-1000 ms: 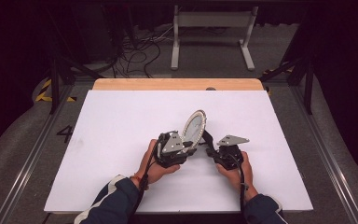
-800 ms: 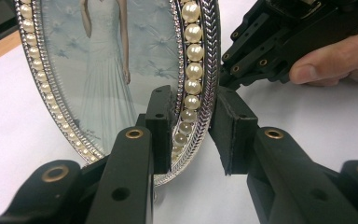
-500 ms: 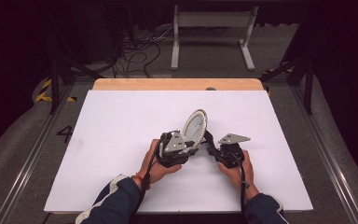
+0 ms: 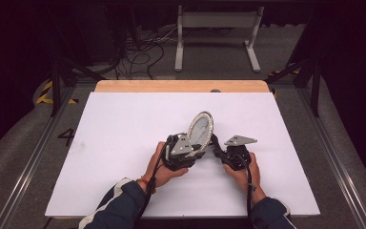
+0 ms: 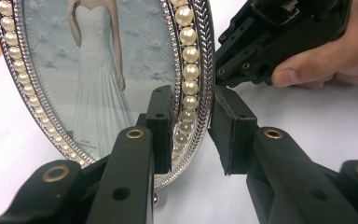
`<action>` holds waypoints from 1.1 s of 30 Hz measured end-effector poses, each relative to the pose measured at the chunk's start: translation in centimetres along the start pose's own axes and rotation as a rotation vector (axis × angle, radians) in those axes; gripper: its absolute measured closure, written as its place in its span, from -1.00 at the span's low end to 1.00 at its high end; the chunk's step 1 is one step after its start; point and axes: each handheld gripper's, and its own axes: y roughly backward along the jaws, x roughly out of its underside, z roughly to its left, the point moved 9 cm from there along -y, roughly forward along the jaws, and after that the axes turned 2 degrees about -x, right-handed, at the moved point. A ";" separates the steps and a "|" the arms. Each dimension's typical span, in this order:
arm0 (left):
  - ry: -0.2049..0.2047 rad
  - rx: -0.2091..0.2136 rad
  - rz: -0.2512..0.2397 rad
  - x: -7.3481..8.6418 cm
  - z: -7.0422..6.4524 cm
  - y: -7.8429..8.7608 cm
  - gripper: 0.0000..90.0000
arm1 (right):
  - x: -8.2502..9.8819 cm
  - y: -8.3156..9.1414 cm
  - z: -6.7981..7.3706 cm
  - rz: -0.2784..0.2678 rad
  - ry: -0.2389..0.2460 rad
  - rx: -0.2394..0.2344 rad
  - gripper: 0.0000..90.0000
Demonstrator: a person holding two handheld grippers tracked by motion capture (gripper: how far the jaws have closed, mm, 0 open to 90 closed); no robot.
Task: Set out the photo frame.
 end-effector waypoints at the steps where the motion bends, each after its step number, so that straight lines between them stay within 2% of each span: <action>1: -0.001 0.006 -0.004 0.1 0.0 0.2 0.56 | 0.0 0.0 0.0 -0.001 0.000 -0.001 1.00; 8: -0.013 -0.003 0.015 2.1 0.8 2.0 0.53 | 0.1 0.3 0.1 -0.012 -0.005 -0.002 1.00; 11: 0.004 -0.012 0.026 3.4 1.3 3.1 0.51 | -0.1 0.5 0.3 -0.026 0.004 0.001 1.00; 17: 0.007 -0.032 0.039 5.1 2.3 5.3 0.43 | -0.3 1.0 1.5 -0.044 0.032 -0.015 0.89; 19: 0.004 -0.038 0.028 5.4 2.5 6.0 0.43 | -0.4 1.3 2.2 -0.064 0.047 -0.051 0.84; 20: 0.006 -0.043 0.024 5.6 2.6 6.4 0.41 | -0.4 1.4 2.5 -0.064 0.060 -0.053 0.81; 25: 0.002 -0.068 0.037 6.7 2.8 7.8 0.24 | -0.7 2.2 3.5 -0.092 0.075 -0.061 0.58; 28: 0.021 -0.092 0.054 7.8 3.1 8.6 0.14 | -0.9 2.4 4.1 -0.108 0.075 -0.078 0.49; 33: 0.033 -0.124 0.106 9.9 3.3 9.4 -0.27 | -1.4 2.4 5.4 -0.121 0.092 -0.098 0.25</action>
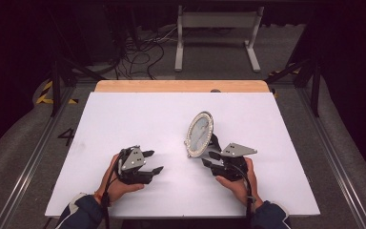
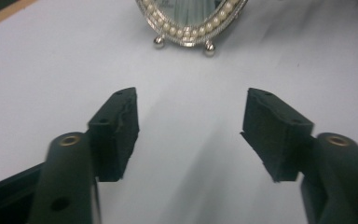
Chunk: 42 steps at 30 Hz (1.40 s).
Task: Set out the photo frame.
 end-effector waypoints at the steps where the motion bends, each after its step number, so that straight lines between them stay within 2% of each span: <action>1: 0.002 0.000 0.007 0.4 0.0 0.0 -0.34 | -0.1 -0.1 0.1 0.000 0.000 -0.001 0.23; 4: 0.018 0.001 0.036 1.3 0.0 0.1 -0.56 | -0.3 -0.4 0.3 -0.001 -0.003 0.010 0.15; 7: 0.028 0.007 0.051 1.9 0.0 0.4 -0.67 | -0.5 -0.7 0.3 -0.005 -0.004 0.018 0.12; 11: 0.038 0.005 0.065 2.5 0.0 0.7 -0.70 | -1.0 -1.0 0.3 -0.018 -0.025 0.021 0.08; 16: 0.019 -0.001 0.087 2.9 -0.3 0.5 -0.71 | -1.4 -1.8 0.1 -0.020 -0.048 0.033 0.05; 21: 0.014 -0.011 0.099 3.3 -0.6 0.6 -0.71 | -1.7 -2.8 0.2 -0.020 -0.064 0.024 0.05; 29: 0.039 -0.024 0.094 3.8 -0.8 1.3 -0.71 | -2.5 -3.7 0.2 -0.047 -0.094 0.025 0.07; 32: 0.045 -0.032 0.099 4.1 -0.8 1.5 -0.71 | -2.8 -4.0 0.0 -0.067 -0.111 0.038 0.16; 35: 0.042 -0.033 0.102 4.2 -0.8 1.6 -0.71 | -3.0 -4.1 -0.3 -0.099 -0.142 0.052 0.35; 38: 0.046 -0.033 0.104 4.2 -0.8 1.5 -0.71 | -3.0 -4.2 -0.4 -0.102 -0.151 0.047 0.36; 42: 0.039 -0.031 0.103 4.0 -1.0 1.5 -0.71 | -2.8 -4.0 -0.5 -0.075 -0.144 0.036 0.46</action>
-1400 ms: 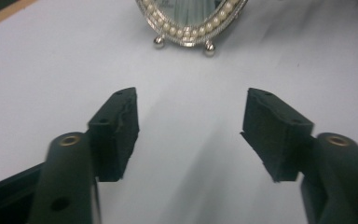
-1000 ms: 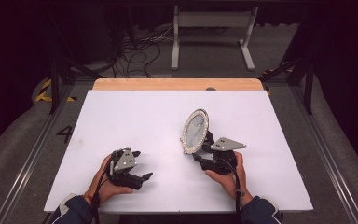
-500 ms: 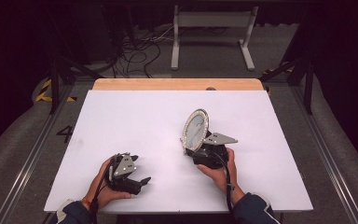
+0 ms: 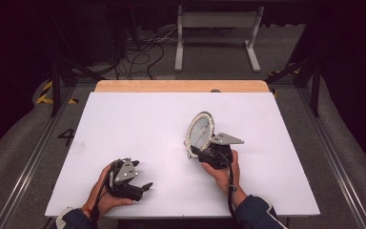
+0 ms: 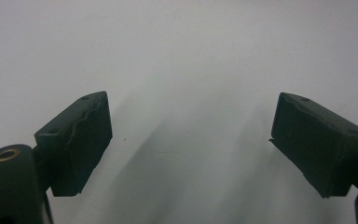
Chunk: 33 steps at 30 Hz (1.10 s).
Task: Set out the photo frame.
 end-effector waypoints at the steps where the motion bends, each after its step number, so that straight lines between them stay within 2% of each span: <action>1: 0.003 0.000 -0.001 0.0 -0.1 0.0 -0.71 | 0.0 0.1 -0.1 0.007 0.000 -0.007 0.47; 9: -0.008 0.008 0.001 -0.1 -0.4 0.0 -0.71 | 0.3 0.8 -0.4 0.049 0.001 -0.061 0.53; 17: -0.009 0.011 -0.014 -0.3 -0.3 0.1 -0.71 | 0.5 1.5 -0.5 0.060 0.001 -0.077 0.58; 19: -0.001 0.008 -0.015 -0.3 -0.2 0.1 -0.71 | 0.5 1.6 -0.5 0.050 0.004 -0.077 0.56; 21: 0.000 0.005 -0.013 -0.3 -0.2 0.1 -0.71 | 0.5 1.5 -0.6 0.037 0.008 -0.060 0.40; 25: -0.003 0.012 -0.010 -0.3 -0.3 0.0 -0.70 | 0.7 0.8 -0.9 0.028 -0.009 -0.026 0.30; 26: -0.006 0.024 -0.012 -0.3 -0.5 -0.1 -0.70 | 0.7 0.6 -0.9 0.023 -0.021 -0.028 0.30; 28: -0.009 0.028 -0.011 -0.3 -0.5 -0.1 -0.70 | 0.7 0.4 -0.9 0.012 -0.032 -0.027 0.31; 30: -0.014 0.034 -0.010 -0.2 -0.6 -0.1 -0.69 | 0.6 0.2 -0.8 -0.018 -0.048 -0.038 0.42; 31: -0.012 0.034 -0.010 -0.2 -0.6 -0.1 -0.69 | 0.6 0.2 -0.6 -0.027 -0.046 -0.045 0.51; 33: -0.008 0.033 -0.009 -0.2 -0.5 -0.1 -0.69 | 0.5 0.3 -0.5 -0.031 -0.037 -0.050 0.55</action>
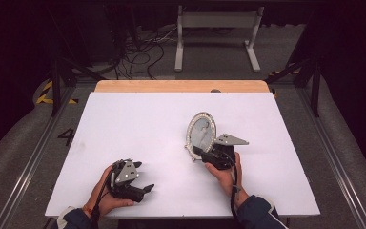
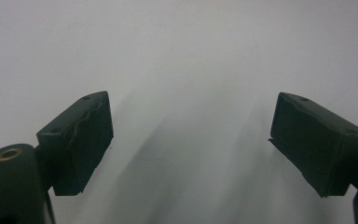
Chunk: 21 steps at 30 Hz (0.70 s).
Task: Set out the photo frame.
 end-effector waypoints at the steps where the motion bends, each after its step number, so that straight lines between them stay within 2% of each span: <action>1: -0.001 -0.001 -0.001 0.0 0.0 0.0 -0.69 | 0.0 0.0 0.0 0.004 -0.002 -0.003 0.56; 6: -0.005 -0.001 -0.003 -0.1 -0.1 0.1 -0.70 | 0.2 0.2 -0.2 0.040 -0.008 -0.019 0.64; 12: -0.011 0.004 0.005 -0.1 -0.1 -0.1 -0.70 | 0.3 0.5 -0.4 0.070 -0.009 -0.074 0.70; 15: -0.018 0.008 0.006 -0.1 -0.2 -0.1 -0.70 | 0.4 0.7 -0.5 0.076 -0.033 -0.122 0.75; 21: -0.023 0.015 0.005 -0.3 -0.4 -0.1 -0.70 | 0.4 1.0 -0.6 0.125 -0.003 -0.146 0.76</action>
